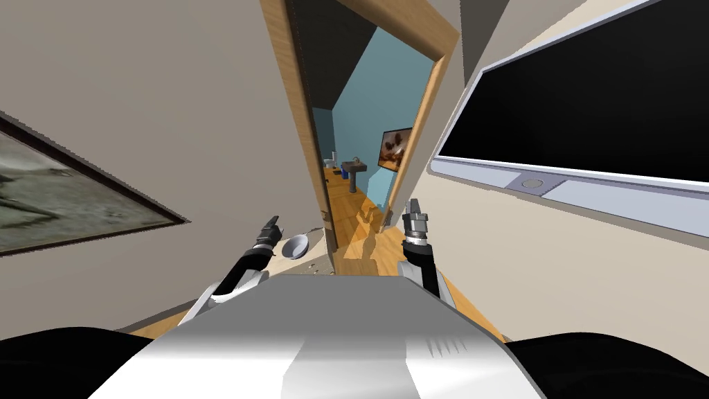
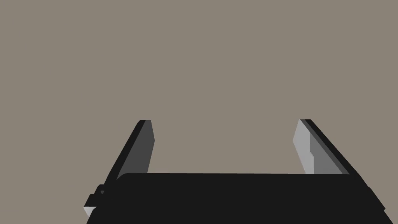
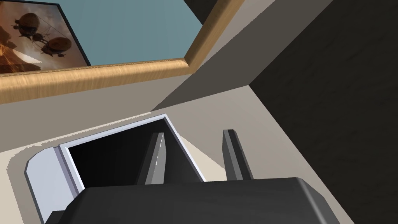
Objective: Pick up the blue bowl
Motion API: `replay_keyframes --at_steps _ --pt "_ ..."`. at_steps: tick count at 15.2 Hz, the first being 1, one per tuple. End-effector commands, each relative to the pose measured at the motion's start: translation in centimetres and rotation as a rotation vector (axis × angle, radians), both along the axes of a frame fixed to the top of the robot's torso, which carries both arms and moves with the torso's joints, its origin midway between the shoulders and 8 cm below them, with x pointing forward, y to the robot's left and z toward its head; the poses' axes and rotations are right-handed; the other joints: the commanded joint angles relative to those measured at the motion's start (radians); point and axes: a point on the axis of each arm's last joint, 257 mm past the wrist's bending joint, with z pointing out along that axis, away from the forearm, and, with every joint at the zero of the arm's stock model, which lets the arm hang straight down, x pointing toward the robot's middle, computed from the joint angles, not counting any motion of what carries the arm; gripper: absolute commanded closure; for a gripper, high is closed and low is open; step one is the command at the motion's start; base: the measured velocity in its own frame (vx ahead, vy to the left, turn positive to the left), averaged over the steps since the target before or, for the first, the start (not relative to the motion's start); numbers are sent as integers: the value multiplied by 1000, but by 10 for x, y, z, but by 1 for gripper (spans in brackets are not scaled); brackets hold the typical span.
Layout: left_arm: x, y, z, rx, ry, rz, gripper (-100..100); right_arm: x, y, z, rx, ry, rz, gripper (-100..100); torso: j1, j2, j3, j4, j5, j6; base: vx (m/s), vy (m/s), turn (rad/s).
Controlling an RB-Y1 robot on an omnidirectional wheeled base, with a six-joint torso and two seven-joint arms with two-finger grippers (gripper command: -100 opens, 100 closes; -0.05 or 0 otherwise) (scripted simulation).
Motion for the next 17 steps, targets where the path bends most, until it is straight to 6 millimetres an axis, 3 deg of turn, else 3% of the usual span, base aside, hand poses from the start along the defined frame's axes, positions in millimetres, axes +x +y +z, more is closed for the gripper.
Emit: replay_keyframes --at_steps 1,3,6,7,9,10,12,15,17 --pt "-8 19 -24 -24 71 37 -100 0 0 0 0 0 0 0 0 0 0 0 0 0 9 -11 -130" --pt "-15 32 -42 -45 126 69 -100 0 0 0 0 0 0 0 0 0 0 0 0 0 11 -13 -156" --pt "-17 34 -50 -54 157 77 -100 0 0 0 0 0 0 0 0 0 0 0 0 0 8 -6 -56" --pt "-26 46 -67 -75 205 108 -100 0 0 0 0 0 0 0 0 0 0 0 0 0 7 -9 -117" --pt "-27 47 -72 -81 226 113 -100 0 0 0 0 0 0 0 0 0 0 0 0 0 8 -7 -99" --pt "-37 59 -89 -105 275 144 -100 0 0 0 0 0 0 0 0 0 0 0 0 0 9 -9 -113" --pt "-39 60 -94 -110 293 148 -100 0 0 0 0 0 0 0 0 0 0 0 0 0 8 -5 -105" --pt "-64 81 -128 -164 397 213 -100 0 0 0 0 0 0 0 0 0 0 0 0 0 14 -10 -146" --pt "-67 81 -135 -174 425 219 -100 0 0 0 0 0 0 0 0 0 0 0 0 0 14 -6 -97"
